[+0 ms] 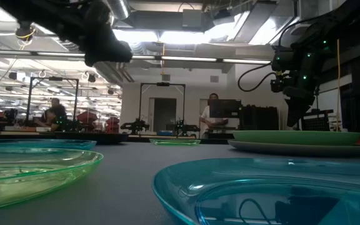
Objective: Stack plastic plates
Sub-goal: Stack the black plate on the large green plate
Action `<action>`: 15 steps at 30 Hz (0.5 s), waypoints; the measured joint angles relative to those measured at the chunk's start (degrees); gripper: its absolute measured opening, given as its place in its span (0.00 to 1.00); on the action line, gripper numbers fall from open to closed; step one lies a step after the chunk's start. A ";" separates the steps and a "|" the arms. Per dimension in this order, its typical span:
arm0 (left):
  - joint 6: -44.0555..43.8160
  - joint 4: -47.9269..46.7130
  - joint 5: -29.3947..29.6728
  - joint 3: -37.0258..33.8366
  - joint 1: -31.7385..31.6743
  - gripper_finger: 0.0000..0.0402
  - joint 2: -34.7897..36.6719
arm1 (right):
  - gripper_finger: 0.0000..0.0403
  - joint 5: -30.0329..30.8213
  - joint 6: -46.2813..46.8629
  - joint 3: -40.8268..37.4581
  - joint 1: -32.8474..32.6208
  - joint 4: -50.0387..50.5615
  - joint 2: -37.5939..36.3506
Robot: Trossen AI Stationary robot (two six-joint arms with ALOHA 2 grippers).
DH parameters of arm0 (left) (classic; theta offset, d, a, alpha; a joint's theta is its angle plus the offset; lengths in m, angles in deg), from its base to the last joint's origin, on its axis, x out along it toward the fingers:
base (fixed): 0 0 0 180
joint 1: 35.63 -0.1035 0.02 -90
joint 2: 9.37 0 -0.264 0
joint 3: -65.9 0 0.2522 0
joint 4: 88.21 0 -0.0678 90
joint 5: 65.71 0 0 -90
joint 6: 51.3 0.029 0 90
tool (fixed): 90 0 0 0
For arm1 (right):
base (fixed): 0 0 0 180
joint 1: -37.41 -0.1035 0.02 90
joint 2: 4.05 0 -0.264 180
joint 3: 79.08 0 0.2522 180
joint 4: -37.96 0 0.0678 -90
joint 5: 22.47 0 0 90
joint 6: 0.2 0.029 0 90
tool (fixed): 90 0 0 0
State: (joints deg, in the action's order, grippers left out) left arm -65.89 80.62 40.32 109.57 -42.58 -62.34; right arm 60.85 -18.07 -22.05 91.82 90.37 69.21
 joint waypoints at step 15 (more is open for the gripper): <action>-2.00 -28.20 -0.47 18.03 -7.69 0.22 -17.36 | 0.19 -0.02 0.00 0.00 0.01 0.01 0.00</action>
State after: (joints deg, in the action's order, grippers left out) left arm -67.90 52.42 39.85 127.60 -50.27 -79.70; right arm 60.83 -18.07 -22.05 91.82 90.38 69.21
